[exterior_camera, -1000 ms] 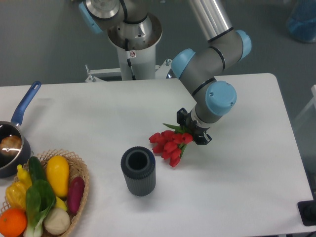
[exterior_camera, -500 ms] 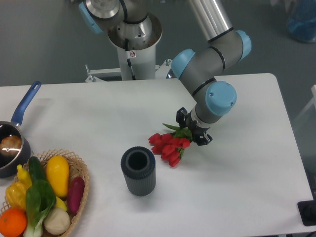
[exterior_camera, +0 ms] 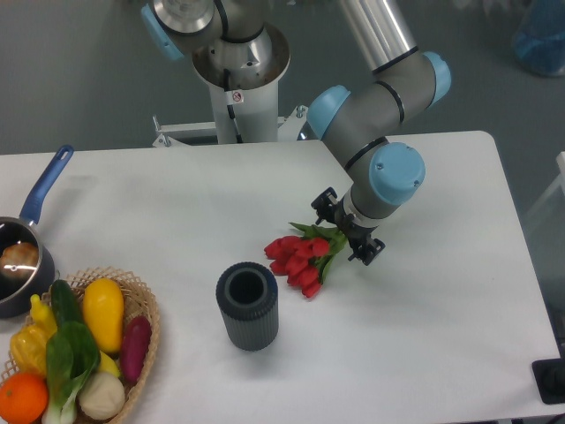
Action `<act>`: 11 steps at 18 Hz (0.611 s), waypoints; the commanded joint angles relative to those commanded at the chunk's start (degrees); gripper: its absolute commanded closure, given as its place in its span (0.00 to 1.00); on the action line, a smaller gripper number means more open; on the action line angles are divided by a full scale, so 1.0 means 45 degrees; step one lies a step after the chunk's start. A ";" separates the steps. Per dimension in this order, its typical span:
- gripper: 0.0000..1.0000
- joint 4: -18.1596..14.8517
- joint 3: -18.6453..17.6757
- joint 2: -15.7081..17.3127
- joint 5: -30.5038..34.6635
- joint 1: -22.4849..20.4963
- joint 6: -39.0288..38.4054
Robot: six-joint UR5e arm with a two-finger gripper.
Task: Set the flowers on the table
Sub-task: 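Open the gripper to release the tulip stems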
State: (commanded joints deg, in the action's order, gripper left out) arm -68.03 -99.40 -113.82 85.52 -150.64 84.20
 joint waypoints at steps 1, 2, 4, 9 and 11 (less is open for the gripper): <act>0.00 0.0000 0.0000 0.0000 0.0000 0.0000 0.0019; 0.00 0.0000 0.0000 0.0019 0.0000 0.0000 0.0020; 0.00 0.0000 0.0019 0.0097 0.0019 -0.0039 0.0020; 0.00 0.0019 0.0156 0.0624 0.0020 -0.0371 0.0098; 0.00 0.0291 0.0234 0.0897 0.0020 -0.0410 0.0137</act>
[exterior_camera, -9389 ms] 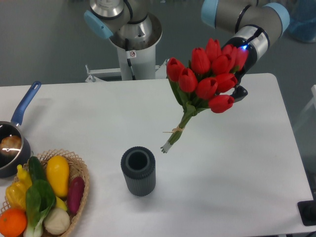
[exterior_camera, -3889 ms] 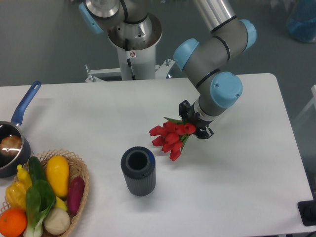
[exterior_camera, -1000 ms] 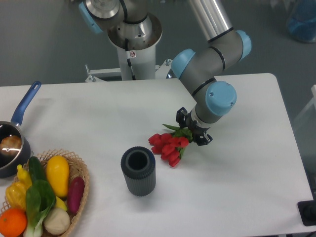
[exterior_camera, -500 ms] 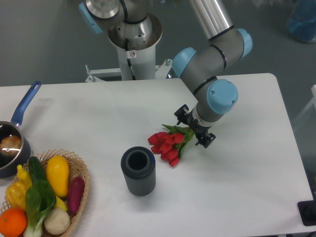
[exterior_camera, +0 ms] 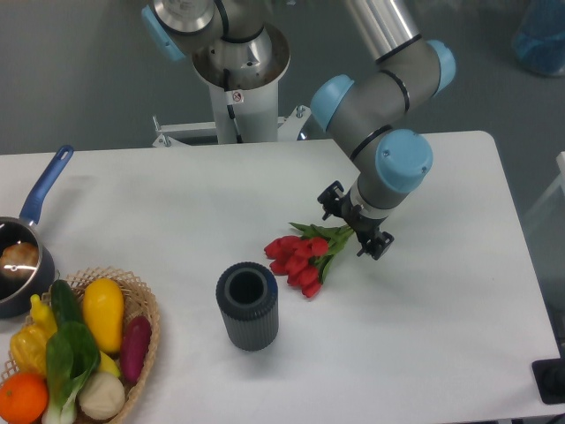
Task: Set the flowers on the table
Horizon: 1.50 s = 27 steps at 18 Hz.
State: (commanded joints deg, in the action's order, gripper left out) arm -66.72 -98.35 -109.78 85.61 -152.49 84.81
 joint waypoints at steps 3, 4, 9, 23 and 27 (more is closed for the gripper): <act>0.00 0.0898 0.0195 0.0430 -0.0039 0.0058 -0.0077; 0.00 0.0997 0.0292 0.0508 -0.0020 0.0117 -0.0117; 0.00 0.1057 0.1326 0.0938 -0.0311 0.0137 0.0039; 0.00 0.1213 0.2131 0.2129 -0.0785 -0.0136 0.0195; 0.00 0.1213 0.1934 0.2228 -0.0234 -0.0448 0.1891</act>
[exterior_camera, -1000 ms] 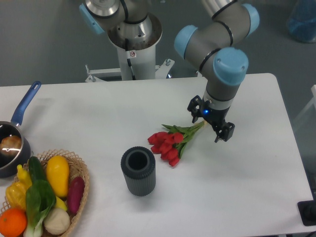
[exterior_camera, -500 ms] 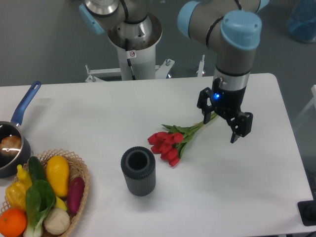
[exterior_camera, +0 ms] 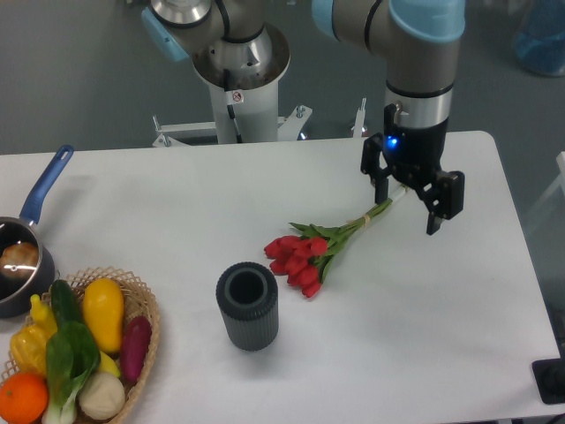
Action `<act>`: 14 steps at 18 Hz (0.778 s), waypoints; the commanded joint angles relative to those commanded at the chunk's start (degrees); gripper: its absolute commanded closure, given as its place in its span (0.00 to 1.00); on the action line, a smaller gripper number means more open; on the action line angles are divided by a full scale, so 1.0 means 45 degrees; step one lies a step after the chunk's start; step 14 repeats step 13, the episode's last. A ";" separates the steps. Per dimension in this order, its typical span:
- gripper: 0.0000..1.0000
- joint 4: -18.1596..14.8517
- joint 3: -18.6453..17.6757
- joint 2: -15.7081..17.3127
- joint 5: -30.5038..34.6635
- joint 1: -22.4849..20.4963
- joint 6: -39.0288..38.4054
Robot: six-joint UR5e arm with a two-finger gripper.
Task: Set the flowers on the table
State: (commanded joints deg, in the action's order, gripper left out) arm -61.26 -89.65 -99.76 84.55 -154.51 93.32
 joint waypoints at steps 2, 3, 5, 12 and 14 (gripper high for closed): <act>0.00 -0.0020 -0.0058 0.0039 0.0019 -0.0156 0.0471; 0.00 -0.0020 -0.0117 0.0078 0.0020 -0.0215 0.0763; 0.00 -0.0039 -0.0312 0.0195 0.0039 -0.0449 0.2067; 0.00 0.0000 -0.0586 0.0449 0.0000 -0.0880 0.3266; 0.00 0.0019 -0.0605 0.0449 -0.0019 -0.0841 0.3208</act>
